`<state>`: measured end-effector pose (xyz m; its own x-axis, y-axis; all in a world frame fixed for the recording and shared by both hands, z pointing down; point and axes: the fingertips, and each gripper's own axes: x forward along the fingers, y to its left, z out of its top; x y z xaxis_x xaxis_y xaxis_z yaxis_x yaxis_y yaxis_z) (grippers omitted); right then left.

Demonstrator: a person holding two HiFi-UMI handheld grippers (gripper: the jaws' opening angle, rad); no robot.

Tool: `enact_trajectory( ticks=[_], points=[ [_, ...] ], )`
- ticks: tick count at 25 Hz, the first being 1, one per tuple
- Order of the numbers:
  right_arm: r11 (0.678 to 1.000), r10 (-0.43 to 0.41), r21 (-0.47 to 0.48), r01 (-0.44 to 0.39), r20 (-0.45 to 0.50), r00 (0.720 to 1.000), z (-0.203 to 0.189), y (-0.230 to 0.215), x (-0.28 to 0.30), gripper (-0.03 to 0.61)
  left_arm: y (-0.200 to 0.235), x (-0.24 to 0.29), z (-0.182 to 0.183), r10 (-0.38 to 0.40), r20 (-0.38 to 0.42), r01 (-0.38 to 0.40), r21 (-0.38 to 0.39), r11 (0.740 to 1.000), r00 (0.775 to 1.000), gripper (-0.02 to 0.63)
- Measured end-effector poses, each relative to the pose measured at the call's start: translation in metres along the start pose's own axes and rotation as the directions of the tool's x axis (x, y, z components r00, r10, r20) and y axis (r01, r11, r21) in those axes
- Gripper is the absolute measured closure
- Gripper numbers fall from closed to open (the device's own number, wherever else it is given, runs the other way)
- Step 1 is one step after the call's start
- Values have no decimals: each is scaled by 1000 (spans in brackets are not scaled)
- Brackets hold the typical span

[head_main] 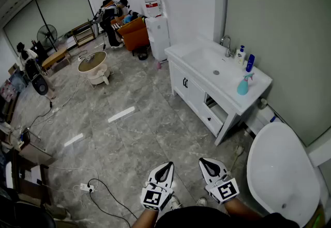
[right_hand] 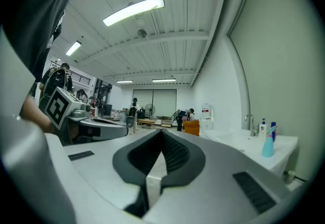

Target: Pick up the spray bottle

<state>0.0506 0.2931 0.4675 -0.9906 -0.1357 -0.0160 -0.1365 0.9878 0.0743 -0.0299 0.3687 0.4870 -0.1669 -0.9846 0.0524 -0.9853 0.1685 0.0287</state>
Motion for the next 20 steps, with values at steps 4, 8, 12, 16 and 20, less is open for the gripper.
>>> enact_trajectory(
  ticks=[4, 8, 12, 16, 20],
  points=[
    [1000, 0, 20, 0, 6, 1000, 0, -3, -9, 581, -3, 3, -1, 5, 0, -5, -14, 1000, 1000, 618],
    [1000, -11, 17, 11, 8, 1000, 1, -7, -12, 581, -4, 1, -2, 4, -15, -4, 13, 1000, 1000, 618],
    [1000, -22, 13, 22, 16, 1000, 4, -8, -12, 581, -5, 1, -1, 4, -14, -4, 10, 1000, 1000, 618],
    [999, -46, -9, 46, 11, 999, 3, -14, -8, 581, -3, 6, 1, 4, -6, -4, 5, 1000, 1000, 618],
    [998, -57, -38, 57, 1, 998, 3, -16, -2, 581, 3, 7, 3, 3, 3, -3, -3, 1000, 1000, 618]
  ],
)
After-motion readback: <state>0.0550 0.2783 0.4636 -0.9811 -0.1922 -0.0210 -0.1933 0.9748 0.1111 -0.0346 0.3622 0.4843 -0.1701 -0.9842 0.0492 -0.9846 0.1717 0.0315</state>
